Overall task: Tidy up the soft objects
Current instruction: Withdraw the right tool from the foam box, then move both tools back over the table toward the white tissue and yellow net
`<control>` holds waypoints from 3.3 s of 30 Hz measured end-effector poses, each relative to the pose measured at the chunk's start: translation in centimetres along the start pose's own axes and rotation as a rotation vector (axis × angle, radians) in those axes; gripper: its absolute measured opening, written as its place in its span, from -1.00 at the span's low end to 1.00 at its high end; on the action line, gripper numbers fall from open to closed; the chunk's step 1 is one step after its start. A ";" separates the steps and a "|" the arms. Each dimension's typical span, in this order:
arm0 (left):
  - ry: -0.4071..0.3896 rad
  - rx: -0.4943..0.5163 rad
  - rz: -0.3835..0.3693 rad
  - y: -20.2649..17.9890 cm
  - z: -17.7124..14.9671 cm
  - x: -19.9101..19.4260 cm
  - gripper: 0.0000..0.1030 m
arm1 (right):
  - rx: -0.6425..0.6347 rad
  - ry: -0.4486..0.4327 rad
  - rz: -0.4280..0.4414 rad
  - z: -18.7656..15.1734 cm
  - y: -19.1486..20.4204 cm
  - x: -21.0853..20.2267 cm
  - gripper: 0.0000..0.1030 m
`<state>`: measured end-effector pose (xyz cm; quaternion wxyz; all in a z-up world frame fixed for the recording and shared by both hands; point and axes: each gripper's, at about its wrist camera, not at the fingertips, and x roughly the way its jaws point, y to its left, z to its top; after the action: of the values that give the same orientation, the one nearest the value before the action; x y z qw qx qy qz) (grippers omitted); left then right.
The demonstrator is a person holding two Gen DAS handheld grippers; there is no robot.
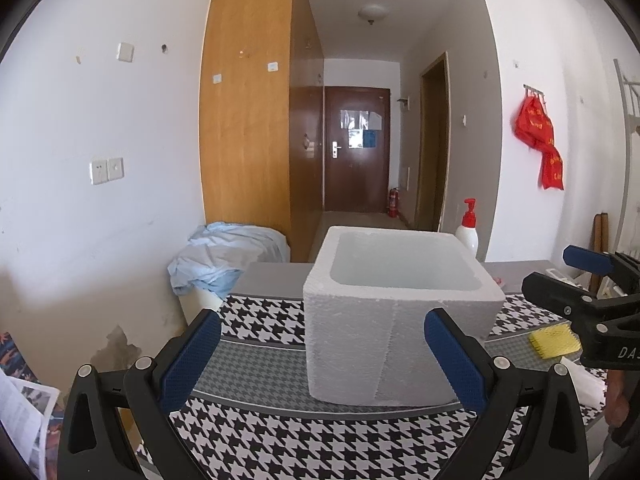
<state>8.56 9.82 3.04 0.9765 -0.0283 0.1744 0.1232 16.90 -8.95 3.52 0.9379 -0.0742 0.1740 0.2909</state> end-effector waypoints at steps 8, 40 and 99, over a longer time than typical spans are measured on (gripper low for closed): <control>0.022 -0.015 -0.060 -0.8 -0.3 -0.3 0.98 | 0.013 -0.012 -0.009 -0.9 -0.7 -1.0 0.95; -0.006 0.023 -0.123 -4.1 -2.5 0.0 0.98 | 0.085 -0.017 -0.060 -5.2 -3.8 -3.3 0.95; 0.094 0.163 -0.391 -17.6 -3.5 3.9 0.98 | 0.215 0.034 -0.287 -10.7 -14.8 -8.1 0.97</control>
<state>15.34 -6.68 -1.33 0.9717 0.0116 0.2203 -0.0847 16.08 -27.83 -2.87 0.9692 -0.0025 0.2076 0.1328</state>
